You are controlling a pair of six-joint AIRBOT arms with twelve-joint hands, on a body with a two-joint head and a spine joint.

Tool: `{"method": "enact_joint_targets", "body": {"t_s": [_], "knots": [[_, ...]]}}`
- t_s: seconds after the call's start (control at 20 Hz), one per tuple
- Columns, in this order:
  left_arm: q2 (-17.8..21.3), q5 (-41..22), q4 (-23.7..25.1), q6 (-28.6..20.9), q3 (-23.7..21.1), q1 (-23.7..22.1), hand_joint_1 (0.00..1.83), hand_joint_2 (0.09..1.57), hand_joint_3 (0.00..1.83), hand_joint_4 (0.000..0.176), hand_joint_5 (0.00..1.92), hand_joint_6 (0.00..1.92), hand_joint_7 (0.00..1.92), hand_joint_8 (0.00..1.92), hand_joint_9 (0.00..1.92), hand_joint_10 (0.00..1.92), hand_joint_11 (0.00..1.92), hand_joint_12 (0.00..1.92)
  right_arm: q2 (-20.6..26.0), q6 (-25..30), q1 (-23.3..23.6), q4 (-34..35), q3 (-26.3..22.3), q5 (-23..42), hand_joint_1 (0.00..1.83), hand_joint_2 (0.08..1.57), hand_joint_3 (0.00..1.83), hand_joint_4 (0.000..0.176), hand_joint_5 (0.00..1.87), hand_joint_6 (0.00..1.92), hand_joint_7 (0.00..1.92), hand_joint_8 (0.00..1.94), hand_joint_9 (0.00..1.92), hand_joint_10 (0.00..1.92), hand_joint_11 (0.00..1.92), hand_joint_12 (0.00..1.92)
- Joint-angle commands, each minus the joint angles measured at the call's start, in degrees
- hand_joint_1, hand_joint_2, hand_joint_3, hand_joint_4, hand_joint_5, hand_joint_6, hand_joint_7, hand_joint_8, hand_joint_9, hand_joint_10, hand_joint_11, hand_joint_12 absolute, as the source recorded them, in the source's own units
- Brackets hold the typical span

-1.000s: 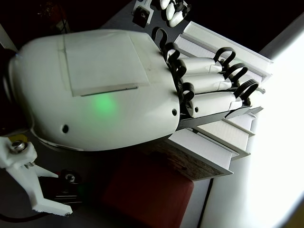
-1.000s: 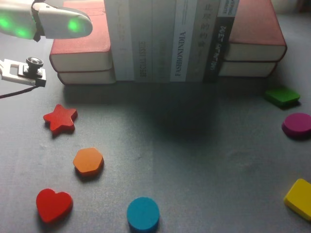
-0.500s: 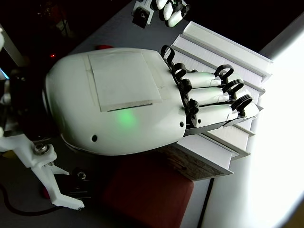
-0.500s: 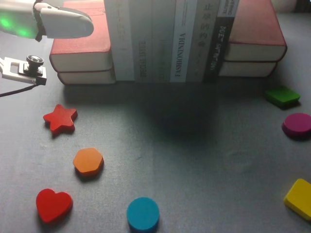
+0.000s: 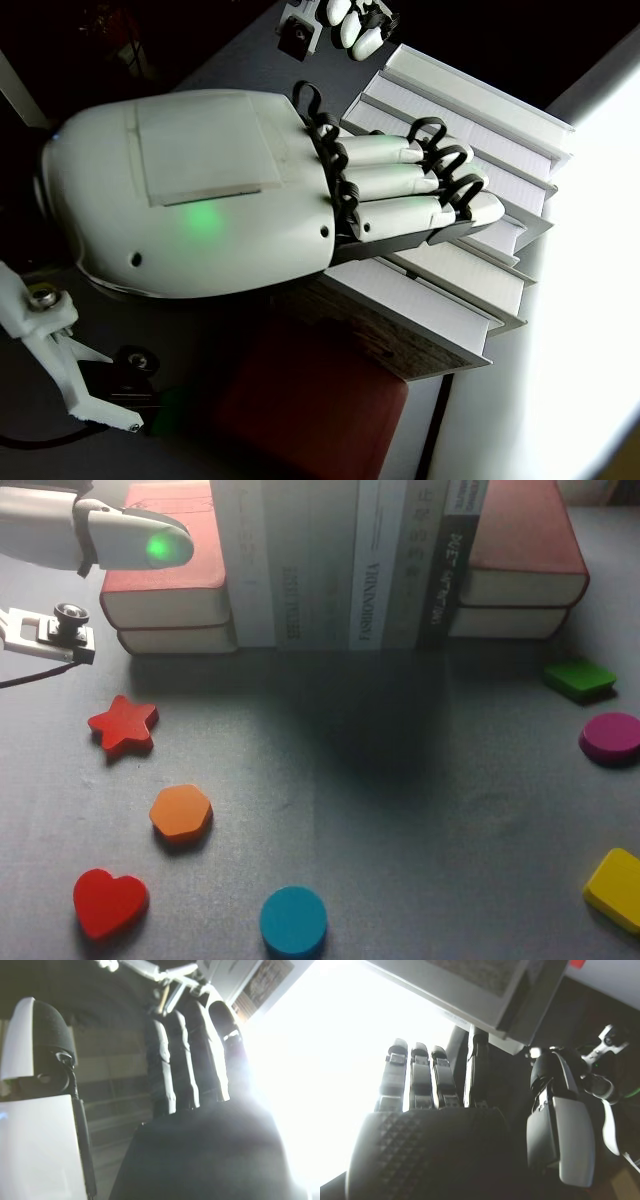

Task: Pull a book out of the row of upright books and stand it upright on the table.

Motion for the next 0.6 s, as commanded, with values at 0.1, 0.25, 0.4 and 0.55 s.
{"method": "enact_joint_targets", "body": {"t_s": [0.1, 0.25, 0.4, 0.55], "knots": [[0.0, -5.3, -4.4, -0.5, -0.3, -0.1, 1.13, 0.95, 0.00, 0.000, 0.55, 0.00, 0.48, 0.00, 0.37, 0.00, 0.00, 0.86, 1.1, 0.2, -0.2, -0.3, -2.7, 4.6, 0.18, 1.14, 0.00, 0.078, 0.59, 0.00, 0.00, 0.00, 0.00, 0.00, 0.00, 0.00], [0.2, -5.2, -4.8, -0.5, -0.4, 0.5, 1.15, 0.98, 0.01, 0.000, 0.54, 0.00, 0.49, 0.00, 0.38, 0.01, 0.00, 0.90, 2.7, 0.2, -0.2, -0.4, -4.6, 6.2, 0.01, 1.17, 0.01, 0.062, 0.56, 0.00, 0.00, 0.00, 0.00, 0.00, 0.00, 0.00], [0.5, -5.3, -5.4, -0.5, -0.8, 1.1, 1.17, 0.98, 0.01, 0.000, 0.56, 0.01, 0.45, 0.00, 0.32, 0.00, 0.00, 0.83, 4.3, 0.2, -0.2, -0.7, -6.7, 7.2, 0.10, 1.13, 0.00, 0.120, 0.59, 0.01, 0.00, 0.00, 0.00, 0.00, 0.00, 0.00], [0.5, -5.3, -5.6, -0.5, -0.8, 1.3, 1.14, 0.99, 0.01, 0.000, 0.56, 0.01, 0.46, 0.01, 0.34, 0.01, 0.00, 0.85, 5.5, 0.2, -0.2, -1.1, -8.3, 7.7, 0.10, 1.13, 0.00, 0.162, 0.61, 0.02, 0.00, 0.00, 0.00, 0.00, 0.00, 0.00]]}}
